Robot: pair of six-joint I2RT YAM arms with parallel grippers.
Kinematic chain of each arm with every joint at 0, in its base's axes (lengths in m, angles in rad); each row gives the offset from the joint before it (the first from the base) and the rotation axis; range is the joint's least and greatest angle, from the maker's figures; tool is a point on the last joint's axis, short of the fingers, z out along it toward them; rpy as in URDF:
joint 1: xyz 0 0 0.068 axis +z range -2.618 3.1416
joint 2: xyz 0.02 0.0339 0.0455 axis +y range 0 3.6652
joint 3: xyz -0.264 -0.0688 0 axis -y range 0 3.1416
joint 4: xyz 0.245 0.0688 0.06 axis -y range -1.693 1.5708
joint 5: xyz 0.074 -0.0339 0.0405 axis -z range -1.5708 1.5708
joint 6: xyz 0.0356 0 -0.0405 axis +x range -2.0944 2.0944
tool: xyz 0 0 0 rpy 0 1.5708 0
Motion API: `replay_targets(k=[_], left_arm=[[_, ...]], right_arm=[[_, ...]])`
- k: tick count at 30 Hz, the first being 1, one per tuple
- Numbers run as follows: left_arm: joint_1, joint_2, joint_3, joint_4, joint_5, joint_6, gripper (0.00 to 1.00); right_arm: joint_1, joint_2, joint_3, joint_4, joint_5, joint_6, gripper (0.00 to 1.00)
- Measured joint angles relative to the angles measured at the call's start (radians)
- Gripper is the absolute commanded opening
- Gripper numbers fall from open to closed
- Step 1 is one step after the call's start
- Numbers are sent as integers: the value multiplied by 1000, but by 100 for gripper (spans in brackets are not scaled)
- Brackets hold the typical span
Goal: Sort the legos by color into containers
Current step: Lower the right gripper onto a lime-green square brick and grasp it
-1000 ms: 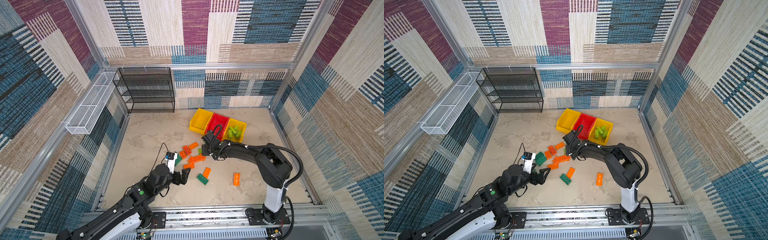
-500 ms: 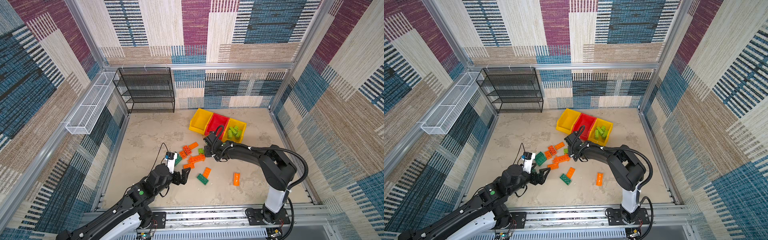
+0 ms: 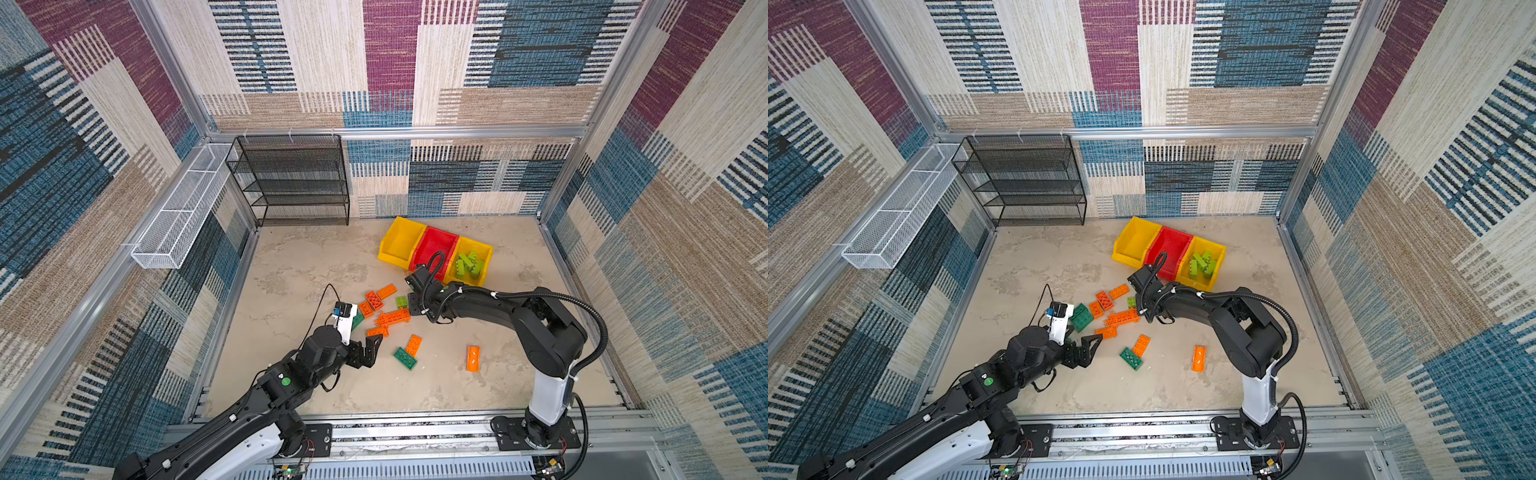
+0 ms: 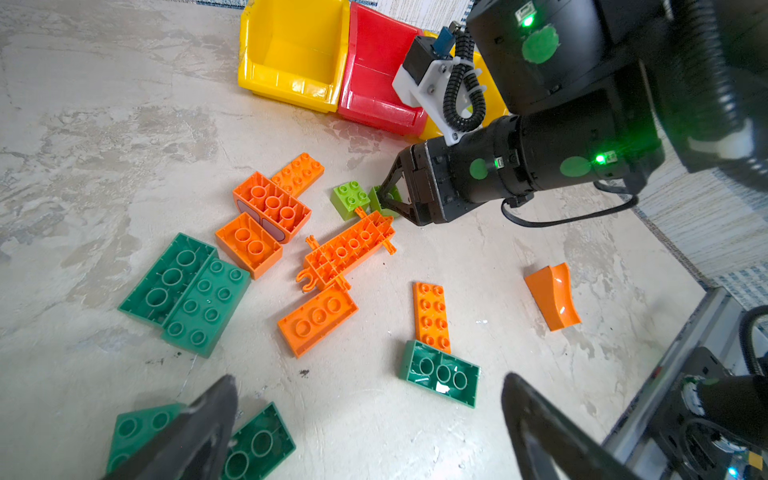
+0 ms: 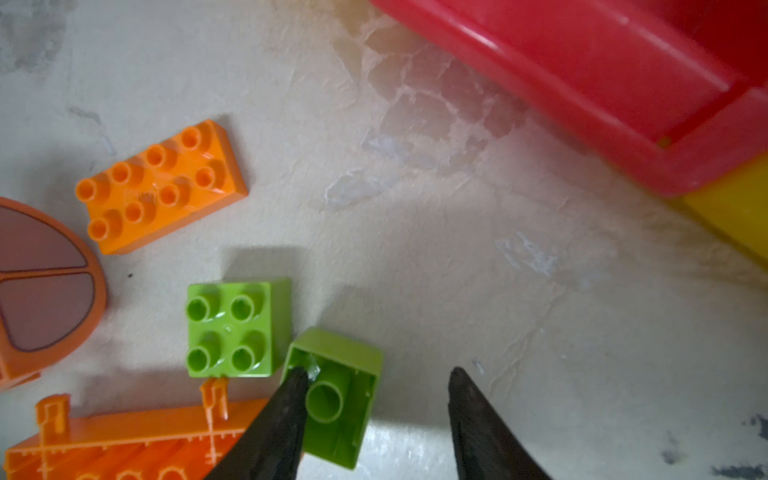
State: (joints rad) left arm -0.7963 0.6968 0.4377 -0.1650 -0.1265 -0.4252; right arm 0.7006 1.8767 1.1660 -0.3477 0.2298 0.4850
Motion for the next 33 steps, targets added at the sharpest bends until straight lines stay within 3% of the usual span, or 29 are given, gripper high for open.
replay_targets(k=[11,23,29,33], left_arm=[[0,31,0,14,2,3,99],[0,67,13,28,3,3,99],[0,68,13,37,3,3,99],[0,73,13,46,2,3,99]], right_arm=[[-50,-109,-73,-26,25,-19,61],[-51,-122,-73,-15,-16,-18,65],[-50,-72,-73,10,-58,-14,58],[-50,-50,-81,23,-71,-10,42]])
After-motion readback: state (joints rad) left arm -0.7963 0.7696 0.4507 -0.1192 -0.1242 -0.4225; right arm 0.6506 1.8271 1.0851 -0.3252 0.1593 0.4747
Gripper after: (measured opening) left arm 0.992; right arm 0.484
